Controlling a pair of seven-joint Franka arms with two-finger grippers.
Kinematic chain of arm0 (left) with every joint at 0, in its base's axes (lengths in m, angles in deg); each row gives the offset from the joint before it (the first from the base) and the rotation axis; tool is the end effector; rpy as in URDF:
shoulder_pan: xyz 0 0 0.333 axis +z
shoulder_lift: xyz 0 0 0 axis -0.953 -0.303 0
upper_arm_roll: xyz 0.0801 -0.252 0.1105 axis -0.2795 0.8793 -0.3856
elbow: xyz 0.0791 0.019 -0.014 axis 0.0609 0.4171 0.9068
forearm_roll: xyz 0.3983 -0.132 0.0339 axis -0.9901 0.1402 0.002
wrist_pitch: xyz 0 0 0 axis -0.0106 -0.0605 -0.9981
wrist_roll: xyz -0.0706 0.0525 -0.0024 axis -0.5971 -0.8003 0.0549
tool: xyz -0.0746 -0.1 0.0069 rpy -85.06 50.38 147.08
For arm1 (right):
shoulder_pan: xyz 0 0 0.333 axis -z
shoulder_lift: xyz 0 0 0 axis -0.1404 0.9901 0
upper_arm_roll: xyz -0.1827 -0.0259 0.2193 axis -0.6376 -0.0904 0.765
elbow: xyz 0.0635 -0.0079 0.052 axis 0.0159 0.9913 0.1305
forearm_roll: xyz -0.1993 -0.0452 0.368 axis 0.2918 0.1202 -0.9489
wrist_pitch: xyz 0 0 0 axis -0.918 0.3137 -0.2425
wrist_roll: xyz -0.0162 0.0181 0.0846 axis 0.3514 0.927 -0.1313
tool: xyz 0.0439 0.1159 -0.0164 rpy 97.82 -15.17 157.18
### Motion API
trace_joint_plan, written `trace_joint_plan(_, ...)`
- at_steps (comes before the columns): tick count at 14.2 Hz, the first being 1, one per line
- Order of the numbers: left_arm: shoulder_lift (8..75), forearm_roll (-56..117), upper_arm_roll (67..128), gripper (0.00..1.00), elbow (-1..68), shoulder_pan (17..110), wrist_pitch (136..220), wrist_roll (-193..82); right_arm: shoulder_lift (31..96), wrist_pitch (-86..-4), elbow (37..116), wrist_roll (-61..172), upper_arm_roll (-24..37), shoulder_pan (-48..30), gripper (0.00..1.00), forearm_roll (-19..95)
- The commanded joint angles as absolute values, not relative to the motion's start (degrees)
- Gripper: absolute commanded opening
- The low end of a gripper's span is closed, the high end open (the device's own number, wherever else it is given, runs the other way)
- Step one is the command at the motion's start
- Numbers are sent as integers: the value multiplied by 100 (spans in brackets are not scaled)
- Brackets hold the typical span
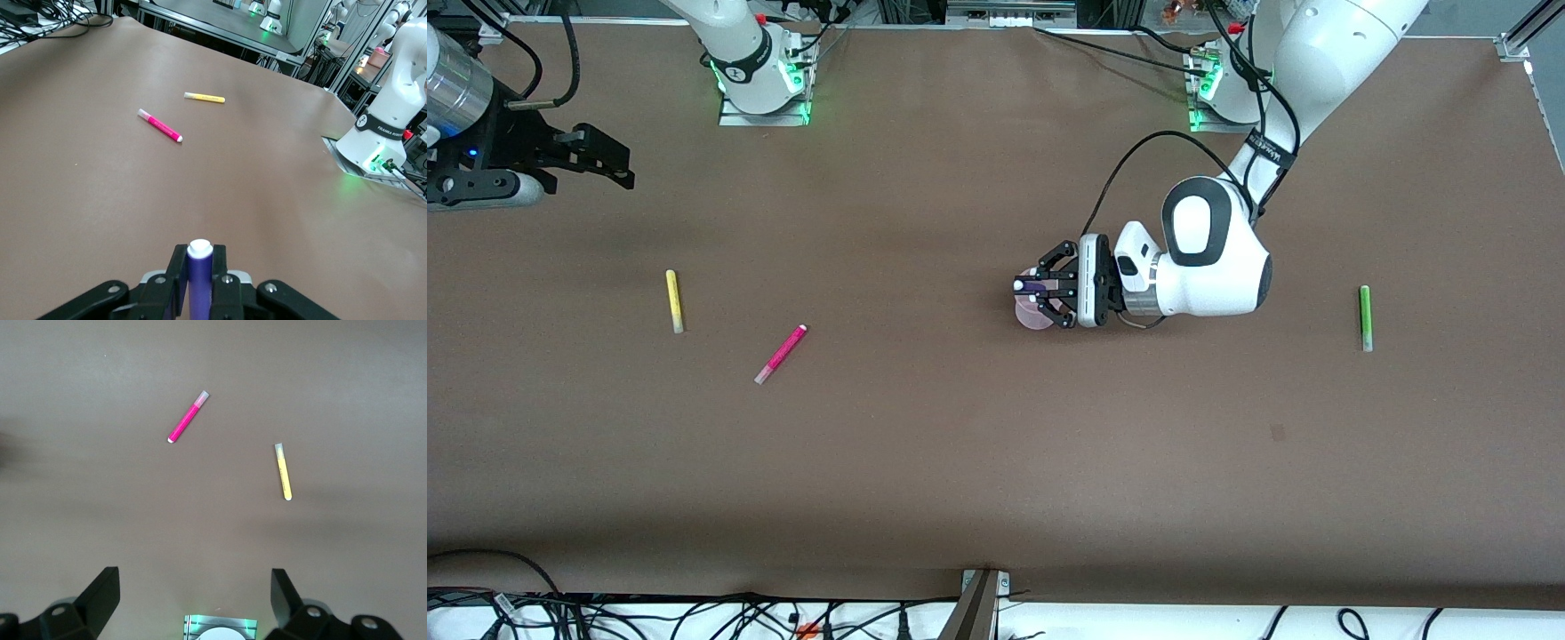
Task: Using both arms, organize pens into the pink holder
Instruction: 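Release the purple marker into the pink cup while the right gripper reaches out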
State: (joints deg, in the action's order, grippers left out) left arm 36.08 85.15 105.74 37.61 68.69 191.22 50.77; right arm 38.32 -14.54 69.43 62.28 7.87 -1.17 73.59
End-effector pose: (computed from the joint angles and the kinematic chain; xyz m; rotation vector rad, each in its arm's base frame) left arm 0.5674 -0.3540 0.2252 1.6607 -1.3867 0.6096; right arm 0.5597 0.0552 0.5693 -3.1216 -0.1017 0.1535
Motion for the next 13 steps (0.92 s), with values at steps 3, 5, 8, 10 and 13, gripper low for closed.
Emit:
trace_joint_plan(3,3682,8715,10600,100,3962,6841,19215,5148,3868,-1416,6831,6194,773,-124,100,7281)
trace_joint_plan(5,3725,8715,10609,100,3962,6850,19136,4798,3868,-1442,6831,6185,773,-124,100,7290)
trace_joint_plan(8,4058,8610,10627,100,3935,6841,18908,3709,4105,-1434,6831,6185,773,-133,100,7351)
trace_joint_plan(10,4209,8417,10627,100,3944,6902,18715,3294,4420,-1399,6831,6185,808,-186,100,7508)
trace_joint_plan(13,4218,7857,10565,100,3874,7025,18503,2532,4659,-1372,6875,6185,800,-203,100,7483)
